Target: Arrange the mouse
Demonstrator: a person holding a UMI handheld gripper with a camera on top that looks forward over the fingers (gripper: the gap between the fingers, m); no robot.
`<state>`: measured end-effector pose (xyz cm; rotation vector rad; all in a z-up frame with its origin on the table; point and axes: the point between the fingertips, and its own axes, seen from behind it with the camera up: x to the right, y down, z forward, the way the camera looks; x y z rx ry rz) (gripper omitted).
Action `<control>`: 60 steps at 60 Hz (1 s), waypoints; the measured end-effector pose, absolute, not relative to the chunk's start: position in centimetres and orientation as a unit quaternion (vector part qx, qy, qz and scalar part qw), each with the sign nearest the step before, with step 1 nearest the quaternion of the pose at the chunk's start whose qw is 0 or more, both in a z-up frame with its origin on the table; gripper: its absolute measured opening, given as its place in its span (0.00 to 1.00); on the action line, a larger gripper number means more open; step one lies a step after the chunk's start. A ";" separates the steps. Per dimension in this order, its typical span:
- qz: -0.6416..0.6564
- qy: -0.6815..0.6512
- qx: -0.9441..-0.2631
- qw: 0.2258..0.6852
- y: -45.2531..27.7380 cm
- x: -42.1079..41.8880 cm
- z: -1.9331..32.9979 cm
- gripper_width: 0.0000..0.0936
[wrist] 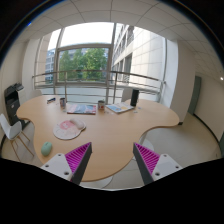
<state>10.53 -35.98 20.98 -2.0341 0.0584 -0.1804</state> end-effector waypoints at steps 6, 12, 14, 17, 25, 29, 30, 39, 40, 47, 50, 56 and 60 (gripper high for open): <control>-0.090 0.030 -0.851 0.516 -36.5 10.1 20.5 0.91; -0.104 0.039 -0.857 0.504 -38.0 9.9 19.3 0.91; -0.108 0.043 -0.859 0.498 -38.8 9.5 18.9 0.91; -0.114 0.050 -0.865 0.487 -40.2 8.7 17.8 0.91; -0.115 0.071 -0.882 0.451 -44.2 4.7 13.6 0.91; -0.105 0.077 -0.894 0.430 -45.8 1.6 10.9 0.91; -0.101 0.077 -0.897 0.424 -46.0 0.7 10.3 0.91; -0.071 0.055 -0.910 0.406 -45.2 -7.6 7.2 0.91; -0.068 0.051 -0.910 0.405 -44.8 -8.4 7.0 0.91; -0.045 0.027 -0.912 0.406 -40.7 -13.7 5.1 0.91; -0.035 0.019 -0.913 0.407 -38.3 -15.6 4.4 0.91; -0.017 0.009 -0.911 0.412 -33.2 -19.2 2.9 0.91; -0.010 0.004 -0.910 0.414 -30.3 -21.3 1.7 0.91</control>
